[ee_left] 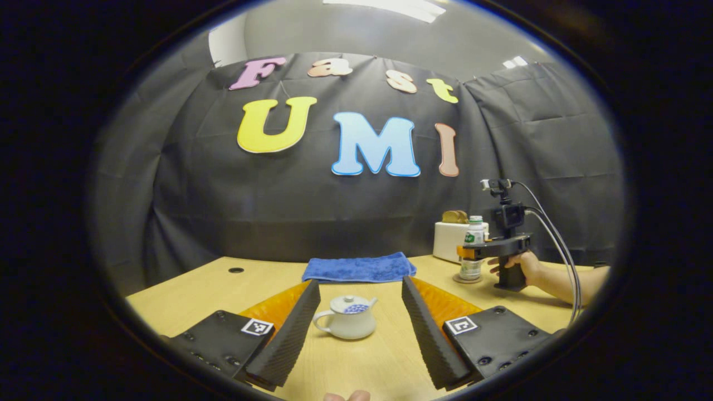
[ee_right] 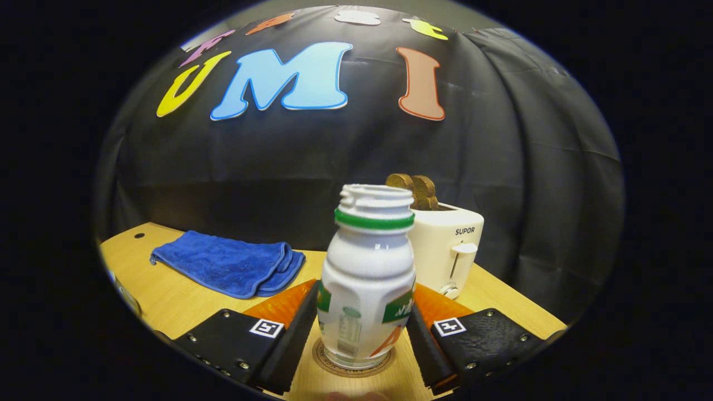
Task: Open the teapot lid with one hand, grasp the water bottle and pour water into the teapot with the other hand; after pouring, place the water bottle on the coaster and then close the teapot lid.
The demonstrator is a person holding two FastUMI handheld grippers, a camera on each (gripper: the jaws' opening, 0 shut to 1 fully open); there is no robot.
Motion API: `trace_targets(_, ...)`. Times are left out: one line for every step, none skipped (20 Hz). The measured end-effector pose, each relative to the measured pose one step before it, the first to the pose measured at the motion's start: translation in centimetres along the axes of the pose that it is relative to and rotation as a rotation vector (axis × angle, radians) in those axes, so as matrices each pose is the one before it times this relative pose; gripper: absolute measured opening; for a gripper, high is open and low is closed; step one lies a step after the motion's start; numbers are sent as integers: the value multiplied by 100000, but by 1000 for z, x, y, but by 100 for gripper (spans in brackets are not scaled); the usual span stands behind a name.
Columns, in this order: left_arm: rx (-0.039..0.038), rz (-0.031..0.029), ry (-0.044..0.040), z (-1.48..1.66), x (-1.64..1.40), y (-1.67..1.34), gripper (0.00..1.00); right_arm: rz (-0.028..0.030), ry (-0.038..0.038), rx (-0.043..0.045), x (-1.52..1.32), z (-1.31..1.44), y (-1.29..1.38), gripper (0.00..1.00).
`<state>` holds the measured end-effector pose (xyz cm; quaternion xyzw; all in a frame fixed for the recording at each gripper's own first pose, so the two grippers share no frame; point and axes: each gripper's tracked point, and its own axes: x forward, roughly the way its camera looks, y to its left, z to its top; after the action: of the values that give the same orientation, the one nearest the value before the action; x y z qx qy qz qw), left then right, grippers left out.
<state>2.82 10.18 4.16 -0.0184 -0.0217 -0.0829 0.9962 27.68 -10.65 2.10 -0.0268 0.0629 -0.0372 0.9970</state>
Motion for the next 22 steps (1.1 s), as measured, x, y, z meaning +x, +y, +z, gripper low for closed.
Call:
trace_targets(64, -61, -68, 57, -26, -64, 99, 225, -586, -289, -268, 425, 95, 83)
trace_targets(47, -502, 506, -284, 57, -295, 99, -46, -317, -506, -384, 440, -28, 83)
trace_targets(278, -575, 672, -93, 81, -367, 99, 184, -754, -685, -407, 658, 22, 83)
trace_targets(598, -268, 228, 77, -84, -327, 99, 199, -1078, -987, -616, 666, -81, 86)
trace_targets(755, -365, 52, 22, -63, -382, 99, 77, -1865, -820, -633, 963, -79, 86)
trace_targets(870, -379, 83, 78, -108, -370, 99, -456, -1813, -107, -749, 868, -191, 86)
trace_targets(963, -424, 96, 154, -210, -474, 99, 450, -1397, 445, -813, 798, -73, 86)
trace_targets(1013, -661, 388, -64, -130, -638, 99, -532, -1616, 220, -1025, 792, -247, 86)
trace_targets(838, -758, 190, 124, -206, -636, 99, -1274, -2227, -248, -1139, 928, -269, 86)
trace_targets(437, -719, -257, 109, -448, -650, 99, -421, -1294, -93, -1375, 605, -273, 86)
trace_targets(-165, -666, -540, 174, -230, -648, 99, 1768, -231, 672, -1735, 413, 396, 86)
trace_targets(-565, -364, -678, 40, -173, -676, 99, 1557, 412, 819, -2076, 30, 455, 86)
trace_targets(-1210, 340, -365, -40, 26, -579, 100, 2103, 31, 649, -2070, -75, 797, 86)
trace_targets(-1720, 503, -109, -393, 9, -433, 100, 1573, 296, 805, -2293, -493, 876, 86)
trace_targets(-1363, 257, -260, -405, 163, -532, 100, 1109, 56, 534, -2128, -648, 915, 86)
trace_targets(34, 62, 277, -448, 234, -716, 100, -940, 481, 5, -1954, -1009, 917, 86)
trace_targets(-154, 754, 1003, -569, 103, -356, 100, -598, 606, 46, -1698, -897, 528, 86)
trace_targets(-213, 187, 939, -523, -92, -451, 100, 1058, 203, 448, -1633, -825, 1088, 86)
trace_targets(108, 656, -38, -40, -267, -277, 100, 1627, -869, -405, -1490, -645, 1187, 86)
trace_targets(843, 1910, -845, 164, -442, 24, 99, -16, -1170, 705, -1282, -471, 495, 86)
trace_targets(449, 2634, -1281, 206, -321, 78, 99, 894, -1361, 1204, -957, -384, 693, 86)
trace_targets(-514, 2247, -961, 50, -200, -24, 99, 174, -169, 1031, -831, -727, 674, 86)
